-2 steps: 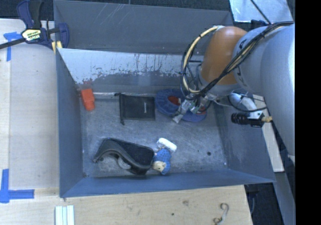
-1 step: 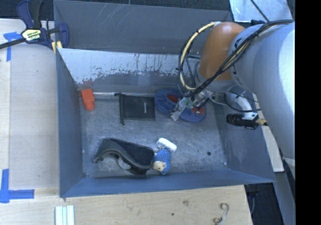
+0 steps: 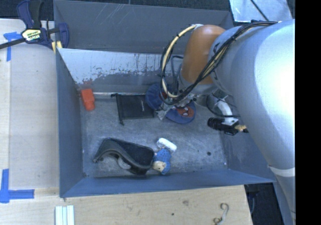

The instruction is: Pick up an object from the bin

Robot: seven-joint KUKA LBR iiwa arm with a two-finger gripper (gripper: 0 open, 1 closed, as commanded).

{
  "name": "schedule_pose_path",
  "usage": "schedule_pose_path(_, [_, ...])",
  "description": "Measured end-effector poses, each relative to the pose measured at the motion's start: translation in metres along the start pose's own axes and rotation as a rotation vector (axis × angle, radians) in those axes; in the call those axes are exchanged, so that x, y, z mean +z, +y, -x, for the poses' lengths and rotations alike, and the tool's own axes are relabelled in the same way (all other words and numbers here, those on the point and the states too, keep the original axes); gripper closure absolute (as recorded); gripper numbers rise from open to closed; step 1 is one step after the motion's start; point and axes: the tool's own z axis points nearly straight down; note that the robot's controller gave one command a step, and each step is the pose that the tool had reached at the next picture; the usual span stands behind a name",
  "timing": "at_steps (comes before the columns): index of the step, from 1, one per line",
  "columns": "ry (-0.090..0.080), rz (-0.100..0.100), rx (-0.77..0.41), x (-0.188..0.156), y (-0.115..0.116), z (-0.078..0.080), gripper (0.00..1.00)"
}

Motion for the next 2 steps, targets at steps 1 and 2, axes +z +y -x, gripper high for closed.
schedule_pose_path(1, [0.017, 0.005, 0.07, -0.052, -0.002, -0.001, 1.0])
schedule_pose_path(2, [0.007, 0.023, 0.076, -0.137, -0.002, 0.0, 1.0])
